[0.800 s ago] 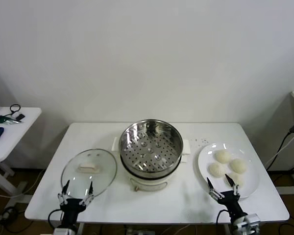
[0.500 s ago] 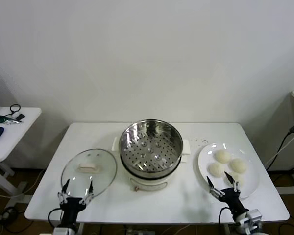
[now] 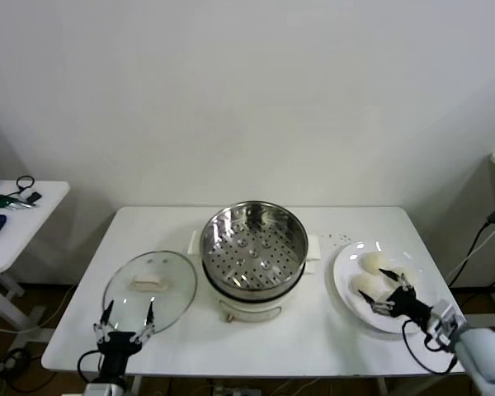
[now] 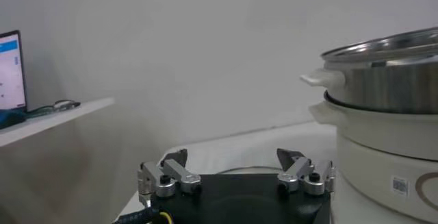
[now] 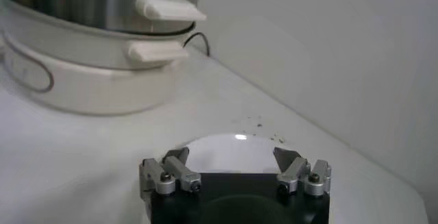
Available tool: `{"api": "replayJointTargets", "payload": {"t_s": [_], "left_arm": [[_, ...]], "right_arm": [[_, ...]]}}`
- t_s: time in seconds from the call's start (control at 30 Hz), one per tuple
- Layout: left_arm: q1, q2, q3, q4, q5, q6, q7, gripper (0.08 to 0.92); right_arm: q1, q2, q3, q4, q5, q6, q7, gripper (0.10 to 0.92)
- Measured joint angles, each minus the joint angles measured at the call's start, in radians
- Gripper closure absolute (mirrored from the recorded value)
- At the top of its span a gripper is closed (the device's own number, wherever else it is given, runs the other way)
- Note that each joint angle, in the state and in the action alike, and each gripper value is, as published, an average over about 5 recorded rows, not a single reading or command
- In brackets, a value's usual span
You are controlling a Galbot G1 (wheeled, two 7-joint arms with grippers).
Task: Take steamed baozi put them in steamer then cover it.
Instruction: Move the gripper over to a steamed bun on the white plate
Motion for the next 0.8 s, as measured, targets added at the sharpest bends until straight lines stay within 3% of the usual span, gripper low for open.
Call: {"api": "replayJointTargets", "payload": {"t_s": [0.33,0.8], "left_arm": [[0.000,0.002,-0.009,0.007,-0.009,0.001,-0.005,0.177],[-0.008,0.005,-0.026,0.020,-0.017,0.010,-0.007,0.177]], "right_arm": [[0.500,-0.154,-0.465,-0.200,-0.072,0.030,-0.238,0.203],[1.042,-0.081,-1.077,-0.491,-0.183,0.097,-0.378,0.203]]}}
